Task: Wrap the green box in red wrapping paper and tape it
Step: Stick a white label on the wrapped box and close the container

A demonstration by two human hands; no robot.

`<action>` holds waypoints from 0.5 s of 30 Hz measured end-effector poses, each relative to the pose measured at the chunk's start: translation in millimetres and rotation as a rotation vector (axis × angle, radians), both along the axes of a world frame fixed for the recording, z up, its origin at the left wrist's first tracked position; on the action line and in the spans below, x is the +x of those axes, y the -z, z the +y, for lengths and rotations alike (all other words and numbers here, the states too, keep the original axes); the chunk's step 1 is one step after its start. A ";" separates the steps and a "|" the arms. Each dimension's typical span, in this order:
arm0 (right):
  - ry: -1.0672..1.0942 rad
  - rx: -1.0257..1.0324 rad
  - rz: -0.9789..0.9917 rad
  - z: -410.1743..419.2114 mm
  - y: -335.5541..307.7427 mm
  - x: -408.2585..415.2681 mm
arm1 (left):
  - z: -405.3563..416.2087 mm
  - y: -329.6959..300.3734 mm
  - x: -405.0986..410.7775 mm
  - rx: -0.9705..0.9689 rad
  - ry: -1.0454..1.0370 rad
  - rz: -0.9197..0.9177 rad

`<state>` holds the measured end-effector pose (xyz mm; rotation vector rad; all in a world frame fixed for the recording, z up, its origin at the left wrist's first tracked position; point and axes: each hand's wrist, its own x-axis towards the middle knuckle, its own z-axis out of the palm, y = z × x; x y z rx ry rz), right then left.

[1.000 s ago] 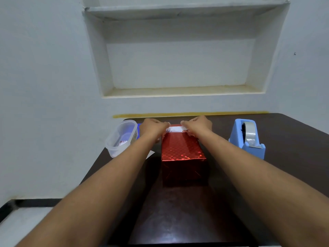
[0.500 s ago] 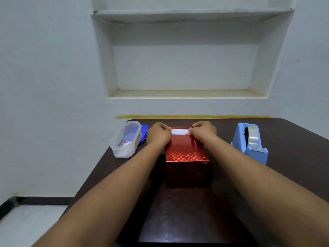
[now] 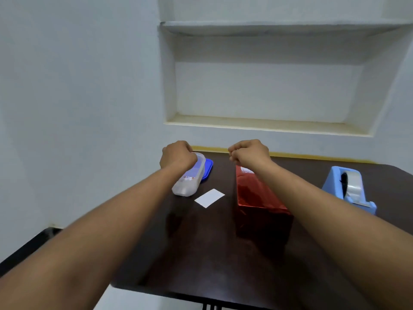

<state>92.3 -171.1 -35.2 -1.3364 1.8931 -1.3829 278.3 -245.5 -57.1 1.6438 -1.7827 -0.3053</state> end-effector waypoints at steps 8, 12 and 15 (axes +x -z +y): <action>0.011 0.276 -0.037 -68.9 17.3 51.4 | -26.9 13.8 39.7 0.458 0.095 0.012; 0.096 0.367 0.107 -96.5 21.1 58.9 | -39.7 23.5 48.5 0.468 0.162 0.286; 0.124 0.500 0.287 -111.7 23.0 60.6 | -44.7 24.8 58.3 0.537 0.139 0.550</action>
